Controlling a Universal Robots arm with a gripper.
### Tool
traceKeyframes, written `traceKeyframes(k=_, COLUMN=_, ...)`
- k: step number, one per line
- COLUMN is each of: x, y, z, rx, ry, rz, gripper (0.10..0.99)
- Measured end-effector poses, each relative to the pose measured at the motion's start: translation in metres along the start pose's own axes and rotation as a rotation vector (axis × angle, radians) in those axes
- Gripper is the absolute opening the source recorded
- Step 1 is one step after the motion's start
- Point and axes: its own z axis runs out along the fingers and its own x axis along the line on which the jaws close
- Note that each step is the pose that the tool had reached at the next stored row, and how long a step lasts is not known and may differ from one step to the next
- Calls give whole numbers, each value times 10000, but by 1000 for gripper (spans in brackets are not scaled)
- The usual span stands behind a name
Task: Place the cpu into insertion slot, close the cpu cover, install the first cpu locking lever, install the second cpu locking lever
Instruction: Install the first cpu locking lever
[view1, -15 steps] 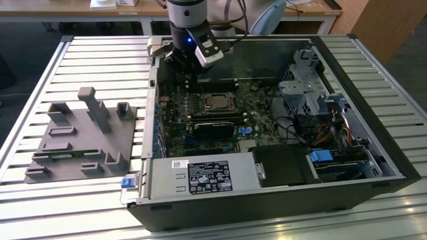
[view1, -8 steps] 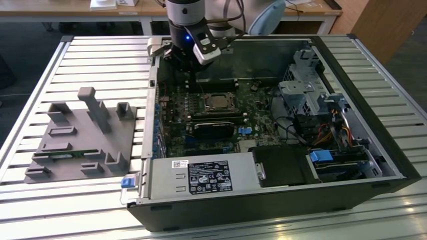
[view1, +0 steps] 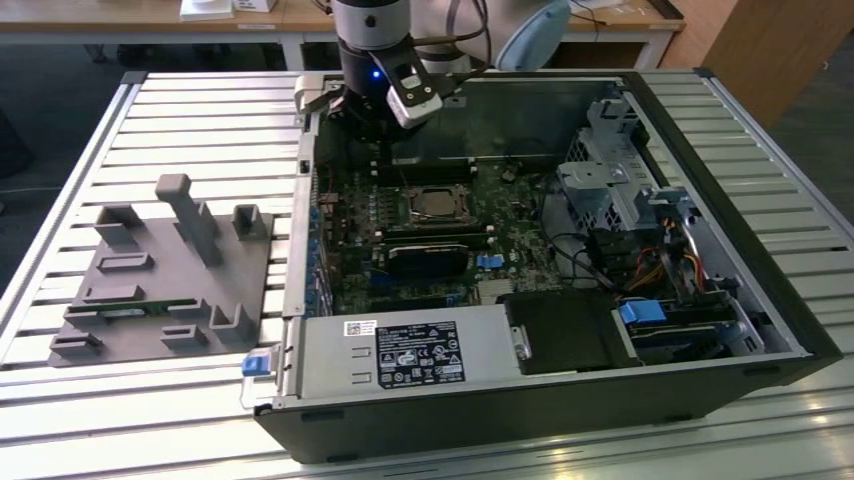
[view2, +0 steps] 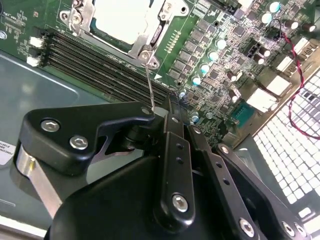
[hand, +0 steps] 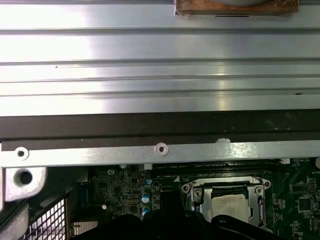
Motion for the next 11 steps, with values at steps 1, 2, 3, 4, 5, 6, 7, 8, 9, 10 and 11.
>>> traceKeyframes(k=1, x=-1, y=0, z=0, rx=0, ry=1, rz=-1, gripper=106)
traceKeyframes(k=2, x=-3, y=0, z=0, rx=0, ry=0, rz=-1, gripper=106)
traceKeyframes(k=3, x=-6, y=0, z=0, rx=1, ry=1, rz=-2, gripper=106)
traceKeyframes(k=4, x=-10, y=1, z=1, rx=1, ry=1, rz=-1, gripper=106)
traceKeyframes(k=5, x=-16, y=1, z=1, rx=0, ry=1, rz=0, gripper=106)
traceKeyframes(k=6, x=-23, y=1, z=2, rx=0, ry=1, rz=0, gripper=106)
traceKeyframes(k=7, x=-29, y=1, z=2, rx=0, ry=2, rz=-1, gripper=106)
traceKeyframes(k=8, x=-34, y=2, z=3, rx=0, ry=2, rz=0, gripper=106)
traceKeyframes(k=9, x=-39, y=2, z=3, rx=0, ry=1, rz=0, gripper=106)
traceKeyframes(k=10, x=-44, y=2, z=4, rx=0, ry=2, rz=0, gripper=106)
traceKeyframes(k=11, x=-51, y=3, z=5, rx=0, ry=1, rz=0, gripper=106)
